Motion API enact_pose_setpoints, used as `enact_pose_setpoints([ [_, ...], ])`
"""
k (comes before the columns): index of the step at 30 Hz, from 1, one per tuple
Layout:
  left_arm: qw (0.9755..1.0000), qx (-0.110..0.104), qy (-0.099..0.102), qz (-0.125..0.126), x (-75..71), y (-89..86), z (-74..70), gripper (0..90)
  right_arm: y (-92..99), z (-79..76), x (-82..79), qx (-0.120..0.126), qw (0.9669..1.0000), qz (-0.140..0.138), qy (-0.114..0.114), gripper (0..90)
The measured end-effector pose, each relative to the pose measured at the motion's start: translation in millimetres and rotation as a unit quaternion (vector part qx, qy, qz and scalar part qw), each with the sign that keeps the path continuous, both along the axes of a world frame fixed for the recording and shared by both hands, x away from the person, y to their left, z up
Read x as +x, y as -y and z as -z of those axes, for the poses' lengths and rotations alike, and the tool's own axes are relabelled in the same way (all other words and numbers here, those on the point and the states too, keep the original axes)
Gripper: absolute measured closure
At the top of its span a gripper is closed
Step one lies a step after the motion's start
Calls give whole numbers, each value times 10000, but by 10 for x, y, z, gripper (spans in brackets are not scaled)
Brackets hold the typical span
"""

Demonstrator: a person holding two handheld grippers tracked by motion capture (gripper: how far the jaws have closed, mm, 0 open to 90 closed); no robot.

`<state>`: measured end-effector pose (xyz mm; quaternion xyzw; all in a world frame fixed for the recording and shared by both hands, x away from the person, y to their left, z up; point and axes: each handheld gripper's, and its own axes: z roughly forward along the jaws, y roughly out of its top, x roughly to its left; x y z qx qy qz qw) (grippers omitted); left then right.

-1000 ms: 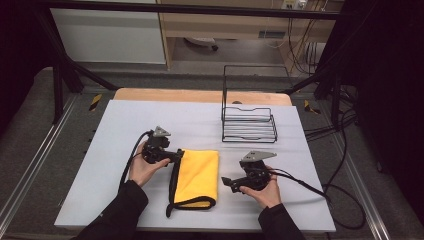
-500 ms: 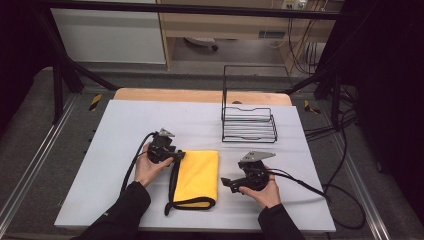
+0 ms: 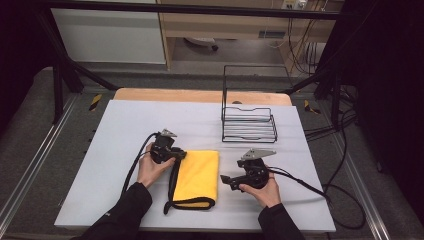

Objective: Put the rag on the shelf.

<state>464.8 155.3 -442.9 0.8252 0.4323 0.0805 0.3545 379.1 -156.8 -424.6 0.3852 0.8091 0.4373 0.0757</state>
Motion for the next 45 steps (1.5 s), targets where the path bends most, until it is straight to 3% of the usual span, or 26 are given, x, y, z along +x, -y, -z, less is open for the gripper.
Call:
enact_pose_setpoints([
  [6,9999,-73,-145,53,13,-18,-4,686,-48,9,110,176,9998,78,-98,147],
  [8,9999,-46,-137,92,11,-15,-9,709,-89,5,171,82,9999,84,-123,172],
  [15,9999,50,-12,128,-18,9,-10,746,-285,35,430,35,9995,319,-30,292],
  [17,9997,129,104,161,-33,27,-7,745,-320,78,517,162,9988,450,-112,329],
  [20,9993,228,206,211,-48,45,-8,744,-373,138,616,27,9981,597,-149,382],
  [23,9993,172,191,272,-38,25,0,742,-430,189,679,-122,9976,638,-218,434],
  [29,9994,105,176,266,-31,15,8,742,-454,270,732,-196,9965,718,-372,584],
  [38,9997,56,106,225,-27,5,8,747,-465,269,741,1,9940,689,-848,748],
  [45,9998,-153,-35,146,-11,-30,9,771,-462,256,732,52,9943,628,-857,829],
])
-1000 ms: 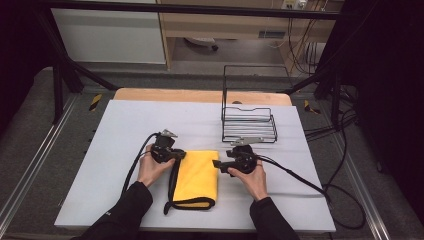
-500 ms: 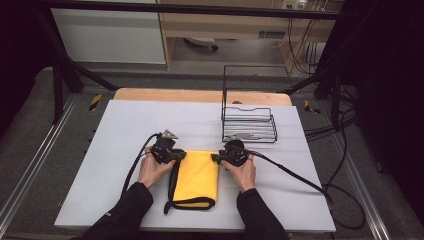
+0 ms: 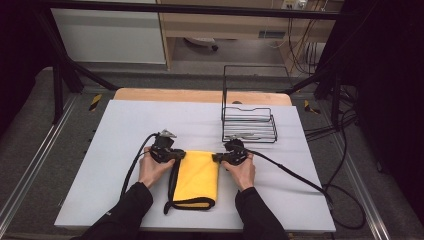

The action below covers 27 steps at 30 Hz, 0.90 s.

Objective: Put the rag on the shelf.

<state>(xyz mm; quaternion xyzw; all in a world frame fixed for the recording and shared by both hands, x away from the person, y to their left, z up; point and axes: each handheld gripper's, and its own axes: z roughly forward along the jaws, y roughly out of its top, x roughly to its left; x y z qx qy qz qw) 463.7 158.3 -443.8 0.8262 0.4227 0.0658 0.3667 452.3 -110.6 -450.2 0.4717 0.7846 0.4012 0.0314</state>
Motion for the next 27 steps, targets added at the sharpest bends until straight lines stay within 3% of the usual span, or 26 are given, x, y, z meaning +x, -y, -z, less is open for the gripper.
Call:
enact_pose_setpoints([
  [5,9998,-148,-71,-104,-2,-33,-24,783,4,-21,-23,2,9999,0,123,836],
  [20,9974,-419,587,-95,-246,-123,-312,786,75,-311,-241,410,9957,-126,818,837],
  [27,9955,-538,775,-61,-359,-158,-433,785,98,-412,-347,575,9924,-191,1072,837],
])
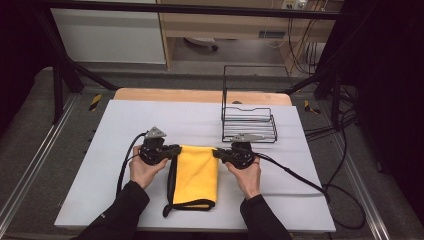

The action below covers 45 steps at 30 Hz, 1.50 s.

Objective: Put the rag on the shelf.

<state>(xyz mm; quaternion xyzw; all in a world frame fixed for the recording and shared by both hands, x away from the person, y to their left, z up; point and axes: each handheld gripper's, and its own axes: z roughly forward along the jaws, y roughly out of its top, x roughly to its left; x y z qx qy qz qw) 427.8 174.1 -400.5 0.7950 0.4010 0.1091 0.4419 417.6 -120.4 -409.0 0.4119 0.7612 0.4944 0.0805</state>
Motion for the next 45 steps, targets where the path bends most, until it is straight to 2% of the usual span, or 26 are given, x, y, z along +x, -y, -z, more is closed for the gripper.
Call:
enact_pose_setpoints([
  [2,10000,-32,71,1,-44,-14,-38,785,4,-30,-19,46,10000,-27,49,837],
  [6,9998,-42,196,-2,-119,-55,-112,785,-28,-117,-61,-46,9997,-117,222,836],
  [9,9996,-146,255,-7,-152,-92,-163,786,-39,-192,-90,20,9995,-179,258,837],
  [13,9991,-151,402,-31,-202,-88,-234,785,-41,-278,-126,14,9989,-239,394,837],
  [18,9982,-302,524,-51,-260,-92,-322,785,-27,-372,-156,17,9981,-244,565,837],
  [23,9969,-346,700,-84,-323,-80,-422,785,-2,-451,-176,88,9972,-223,706,837],
  [31,9937,-472,1003,-151,-401,-96,-558,785,-11,-635,-236,129,9934,-280,1101,838],
  [35,9913,-534,1188,-159,-451,-97,-641,785,-6,-723,-261,157,9910,-291,1298,838],
  [45,9850,-646,1596,-145,-540,-55,-820,785,45,-913,-355,236,9863,-262,1612,838],
])
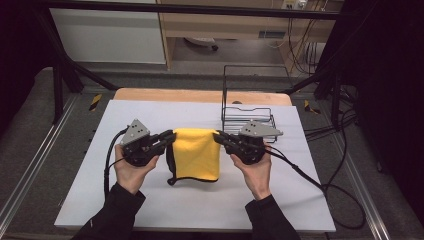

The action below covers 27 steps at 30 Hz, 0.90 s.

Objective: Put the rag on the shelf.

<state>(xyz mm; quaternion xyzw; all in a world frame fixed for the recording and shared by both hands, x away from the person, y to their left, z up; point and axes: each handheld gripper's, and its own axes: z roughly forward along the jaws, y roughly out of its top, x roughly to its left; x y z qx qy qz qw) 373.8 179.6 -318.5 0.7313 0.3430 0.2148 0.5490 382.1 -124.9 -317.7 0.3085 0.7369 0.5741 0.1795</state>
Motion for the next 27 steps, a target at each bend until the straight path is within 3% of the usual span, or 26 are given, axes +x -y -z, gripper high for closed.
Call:
enact_pose_setpoints([
  [8,9994,-225,245,12,1,76,-170,785,84,-187,-64,63,9995,74,304,838],
  [17,9972,-505,542,92,24,274,-379,785,256,-420,-147,148,9970,310,693,838],
  [27,9943,-599,861,174,82,529,-565,785,470,-618,-210,284,9926,622,1004,838],
])
